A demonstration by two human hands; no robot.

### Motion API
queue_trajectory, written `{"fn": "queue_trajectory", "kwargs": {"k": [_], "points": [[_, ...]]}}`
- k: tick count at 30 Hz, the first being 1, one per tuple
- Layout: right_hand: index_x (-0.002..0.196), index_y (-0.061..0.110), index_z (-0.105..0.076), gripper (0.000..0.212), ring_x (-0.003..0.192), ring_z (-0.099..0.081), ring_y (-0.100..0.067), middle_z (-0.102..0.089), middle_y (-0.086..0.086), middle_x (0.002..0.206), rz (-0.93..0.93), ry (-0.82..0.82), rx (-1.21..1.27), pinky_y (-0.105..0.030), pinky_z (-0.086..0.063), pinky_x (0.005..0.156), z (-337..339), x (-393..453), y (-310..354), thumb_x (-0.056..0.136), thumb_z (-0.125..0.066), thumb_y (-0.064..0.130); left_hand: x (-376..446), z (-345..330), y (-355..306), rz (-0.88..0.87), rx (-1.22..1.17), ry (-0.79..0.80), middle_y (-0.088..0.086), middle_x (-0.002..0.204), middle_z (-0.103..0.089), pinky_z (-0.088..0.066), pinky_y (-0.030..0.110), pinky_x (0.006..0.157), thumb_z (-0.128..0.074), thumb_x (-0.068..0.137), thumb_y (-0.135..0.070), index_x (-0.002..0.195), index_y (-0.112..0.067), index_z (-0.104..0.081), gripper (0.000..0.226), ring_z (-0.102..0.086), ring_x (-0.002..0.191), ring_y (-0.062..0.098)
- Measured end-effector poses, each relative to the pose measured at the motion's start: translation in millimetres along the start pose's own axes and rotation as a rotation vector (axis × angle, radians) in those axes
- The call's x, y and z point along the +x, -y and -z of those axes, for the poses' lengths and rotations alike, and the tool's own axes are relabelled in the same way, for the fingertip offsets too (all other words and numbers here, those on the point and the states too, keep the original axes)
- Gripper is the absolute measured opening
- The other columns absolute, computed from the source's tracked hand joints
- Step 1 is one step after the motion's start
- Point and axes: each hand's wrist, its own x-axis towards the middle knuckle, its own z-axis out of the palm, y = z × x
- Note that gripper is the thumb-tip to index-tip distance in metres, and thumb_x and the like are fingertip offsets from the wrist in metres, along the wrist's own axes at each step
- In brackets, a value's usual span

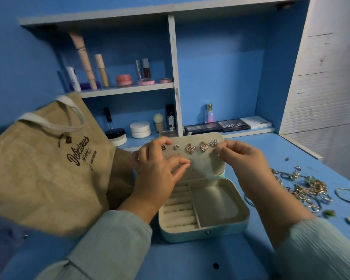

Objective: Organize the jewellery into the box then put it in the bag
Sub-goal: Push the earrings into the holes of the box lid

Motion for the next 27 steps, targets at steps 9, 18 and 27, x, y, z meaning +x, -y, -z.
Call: {"fn": "queue_trajectory", "kwargs": {"k": [9, 18, 27], "points": [[0.08, 0.012, -0.069, 0.01, 0.067, -0.06, -0.005, -0.068, 0.001, 0.074, -0.061, 0.03, 0.089, -0.015, -0.052, 0.067, 1.4, 8.6, -5.2, 0.087, -0.063, 0.015, 5.2, -12.0, 5.0, 0.021, -0.02, -0.01, -0.005, 0.116, -0.037, -0.046, 0.059, 0.075, -0.048, 0.078, -0.051, 0.078, -0.035, -0.073, 0.03, -0.032, 0.103, 0.025], [0.075, 0.012, -0.068, 0.01, 0.06, -0.061, 0.002, -0.068, 0.008, 0.067, -0.051, 0.026, 0.146, -0.008, -0.05, 0.06, 2.1, 6.5, -5.2, 0.085, -0.065, 0.013, 4.3, -18.5, 4.0, 0.038, 0.0, -0.007, -0.004, 0.117, -0.037, -0.046, 0.058, 0.074, -0.048, 0.079, -0.051, 0.08, -0.035, -0.072, 0.03, -0.032, 0.105, 0.024], [0.075, 0.011, -0.068, 0.011, 0.057, -0.061, 0.007, -0.067, 0.008, 0.069, -0.046, 0.02, 0.184, -0.006, -0.047, 0.055, 1.3, 3.8, -4.4, 0.085, -0.063, 0.011, 4.4, -21.7, 5.3, 0.031, 0.017, -0.027, -0.003, 0.116, -0.038, -0.046, 0.058, 0.074, -0.05, 0.08, -0.049, 0.082, -0.034, -0.071, 0.026, -0.033, 0.105, 0.025]]}}
